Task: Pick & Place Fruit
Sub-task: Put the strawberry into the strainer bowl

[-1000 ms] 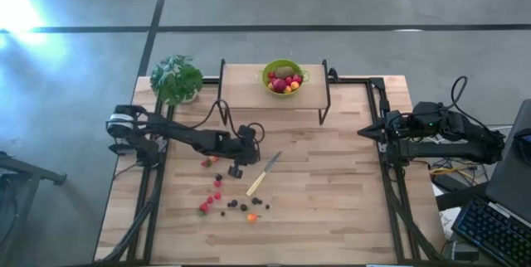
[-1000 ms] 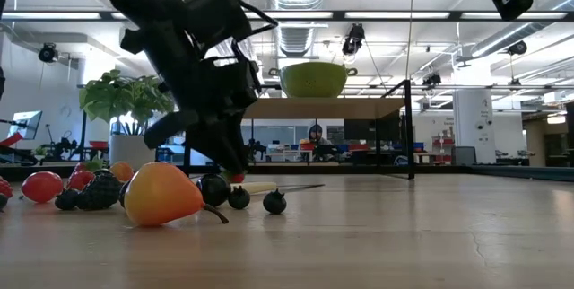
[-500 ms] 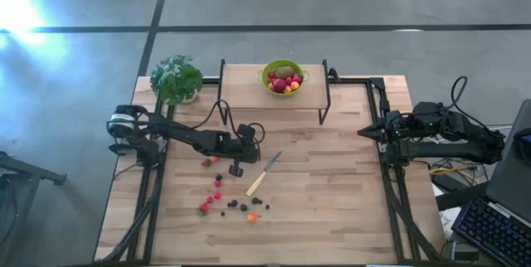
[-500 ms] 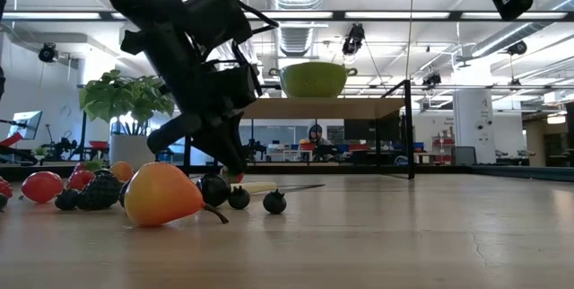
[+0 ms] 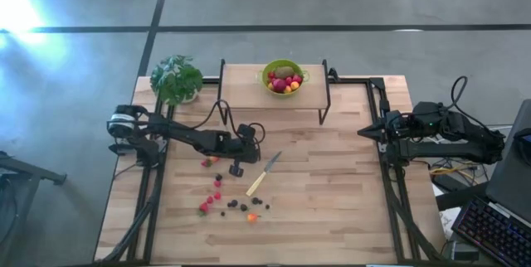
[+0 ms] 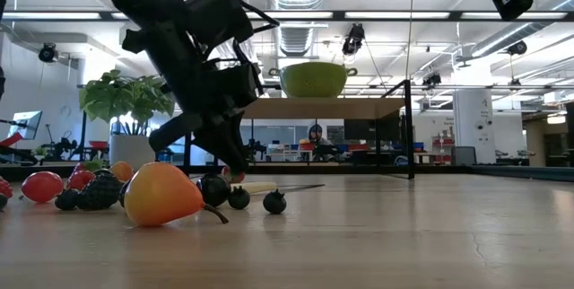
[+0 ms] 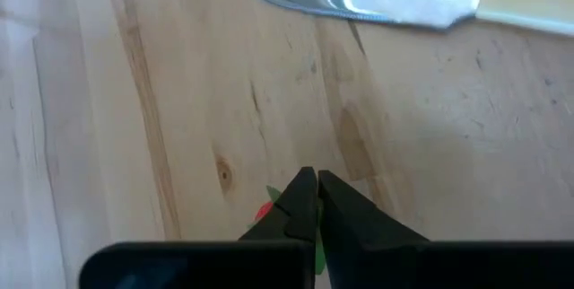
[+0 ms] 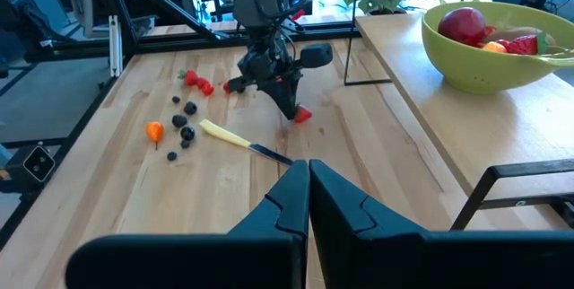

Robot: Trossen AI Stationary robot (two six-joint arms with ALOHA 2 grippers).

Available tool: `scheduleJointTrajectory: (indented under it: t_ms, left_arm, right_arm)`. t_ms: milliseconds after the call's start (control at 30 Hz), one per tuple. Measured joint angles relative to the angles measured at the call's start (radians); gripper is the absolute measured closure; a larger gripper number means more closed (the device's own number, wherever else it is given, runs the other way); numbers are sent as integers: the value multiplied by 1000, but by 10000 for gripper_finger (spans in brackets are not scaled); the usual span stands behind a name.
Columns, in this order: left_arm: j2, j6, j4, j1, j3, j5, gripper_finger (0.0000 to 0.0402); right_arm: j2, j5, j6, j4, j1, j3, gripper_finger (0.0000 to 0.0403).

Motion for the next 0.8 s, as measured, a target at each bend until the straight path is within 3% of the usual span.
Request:
scheduleJointTrajectory:
  t_ms: [400, 800]
  left_arm:
    - [-2, -21, 1, -14, 155, 120, 397]
    - [-2, 16, 32, -23, 375, 120, 395]
  right_arm:
    - [0, 0, 0, 0, 0, 0, 394]
    - [0, 0, 0, 0, 0, 0, 394]
